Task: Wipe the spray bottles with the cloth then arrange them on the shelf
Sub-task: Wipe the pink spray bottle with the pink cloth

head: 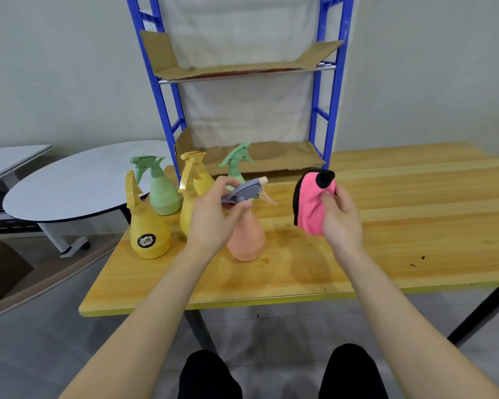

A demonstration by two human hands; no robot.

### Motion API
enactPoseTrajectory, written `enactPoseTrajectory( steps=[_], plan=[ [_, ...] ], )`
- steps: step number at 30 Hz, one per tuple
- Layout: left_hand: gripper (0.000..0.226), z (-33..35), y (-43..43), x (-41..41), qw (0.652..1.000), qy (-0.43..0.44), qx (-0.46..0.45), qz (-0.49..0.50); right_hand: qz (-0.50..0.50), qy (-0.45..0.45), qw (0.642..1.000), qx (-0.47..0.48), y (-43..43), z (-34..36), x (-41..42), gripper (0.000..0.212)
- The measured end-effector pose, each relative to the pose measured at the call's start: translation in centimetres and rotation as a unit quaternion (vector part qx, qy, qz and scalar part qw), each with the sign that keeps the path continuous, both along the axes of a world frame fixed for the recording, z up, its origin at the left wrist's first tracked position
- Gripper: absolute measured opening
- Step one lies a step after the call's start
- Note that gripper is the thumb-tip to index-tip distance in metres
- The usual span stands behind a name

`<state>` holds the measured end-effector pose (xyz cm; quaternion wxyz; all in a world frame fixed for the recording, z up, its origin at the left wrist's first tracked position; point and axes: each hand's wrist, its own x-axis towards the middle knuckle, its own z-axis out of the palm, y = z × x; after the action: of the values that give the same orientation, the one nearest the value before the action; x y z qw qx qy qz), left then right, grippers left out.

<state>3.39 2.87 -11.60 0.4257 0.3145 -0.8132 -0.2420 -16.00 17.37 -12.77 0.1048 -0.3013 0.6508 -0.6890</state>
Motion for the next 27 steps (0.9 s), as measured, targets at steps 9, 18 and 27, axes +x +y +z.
enactPoseTrajectory(
  steps=[9, 18, 27],
  plan=[
    [0.021, -2.0, 0.3, -3.3, 0.986, 0.070, 0.145, -0.054, 0.140, 0.358, 0.919, 0.089, -3.5, 5.1, 1.2, 0.030],
    [0.030, -2.2, 0.7, -4.3, 0.993, -0.004, 0.091, -0.072, 0.078, 0.325, 0.937, 0.101, -2.6, 4.0, -0.7, 0.017],
    [0.058, -1.6, 2.4, -4.8, 0.995, 0.000, 0.104, 0.000, -0.093, 0.089, 0.991, 0.025, -1.5, 1.0, -1.6, 0.023]
  ],
)
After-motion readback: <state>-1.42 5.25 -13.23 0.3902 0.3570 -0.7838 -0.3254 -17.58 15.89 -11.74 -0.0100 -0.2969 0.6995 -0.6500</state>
